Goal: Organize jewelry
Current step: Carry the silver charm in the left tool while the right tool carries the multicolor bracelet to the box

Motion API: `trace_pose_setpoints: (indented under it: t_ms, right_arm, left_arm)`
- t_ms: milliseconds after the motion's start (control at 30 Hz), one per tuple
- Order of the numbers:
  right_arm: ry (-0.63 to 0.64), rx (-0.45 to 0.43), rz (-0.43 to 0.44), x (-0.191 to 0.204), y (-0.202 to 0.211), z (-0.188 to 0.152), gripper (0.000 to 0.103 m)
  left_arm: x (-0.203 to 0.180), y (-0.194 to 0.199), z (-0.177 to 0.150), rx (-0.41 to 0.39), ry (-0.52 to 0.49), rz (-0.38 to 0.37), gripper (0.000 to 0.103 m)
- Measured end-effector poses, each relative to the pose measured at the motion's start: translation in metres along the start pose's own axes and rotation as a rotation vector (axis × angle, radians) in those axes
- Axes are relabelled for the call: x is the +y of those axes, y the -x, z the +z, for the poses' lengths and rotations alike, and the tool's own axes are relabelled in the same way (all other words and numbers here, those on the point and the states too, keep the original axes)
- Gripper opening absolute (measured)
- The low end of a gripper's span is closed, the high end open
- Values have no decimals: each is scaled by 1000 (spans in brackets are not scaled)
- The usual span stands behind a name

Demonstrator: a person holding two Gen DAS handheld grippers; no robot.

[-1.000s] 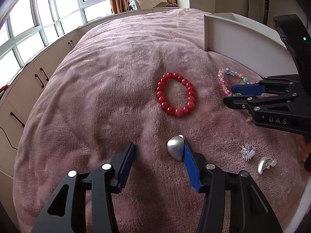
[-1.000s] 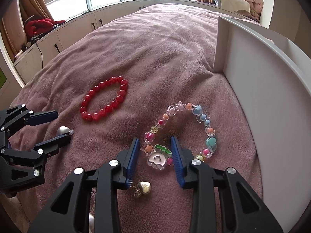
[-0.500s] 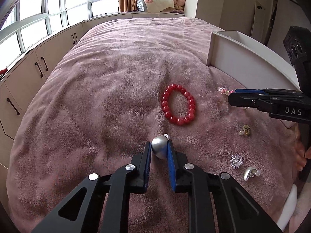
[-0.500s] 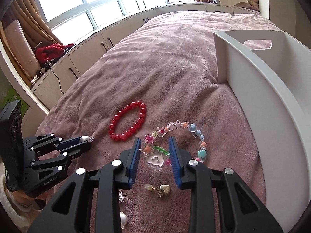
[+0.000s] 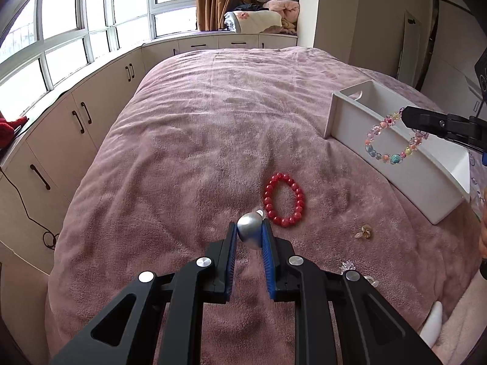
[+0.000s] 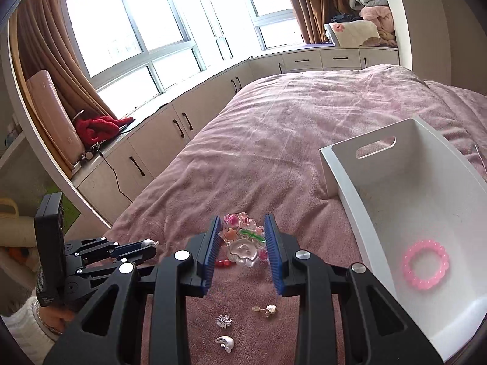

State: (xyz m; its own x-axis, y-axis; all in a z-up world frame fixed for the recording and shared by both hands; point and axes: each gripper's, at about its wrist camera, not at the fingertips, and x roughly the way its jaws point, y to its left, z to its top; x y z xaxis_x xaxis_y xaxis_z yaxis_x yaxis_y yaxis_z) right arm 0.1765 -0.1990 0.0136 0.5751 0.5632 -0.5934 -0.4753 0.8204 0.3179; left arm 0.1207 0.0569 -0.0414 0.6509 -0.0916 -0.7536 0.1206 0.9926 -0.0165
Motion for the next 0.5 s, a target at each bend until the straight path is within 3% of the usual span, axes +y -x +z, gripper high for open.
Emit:
trace_pose_setpoints:
  t_ms: [200, 500]
  right_arm:
    - [34, -84, -27, 4, 49, 27, 30]
    - [54, -175, -120, -15, 114, 53, 30]
  left_arm:
    - [-14, 39, 37, -69, -57, -5, 21]
    - [-65, 78, 96, -185, -155, -77, 21]
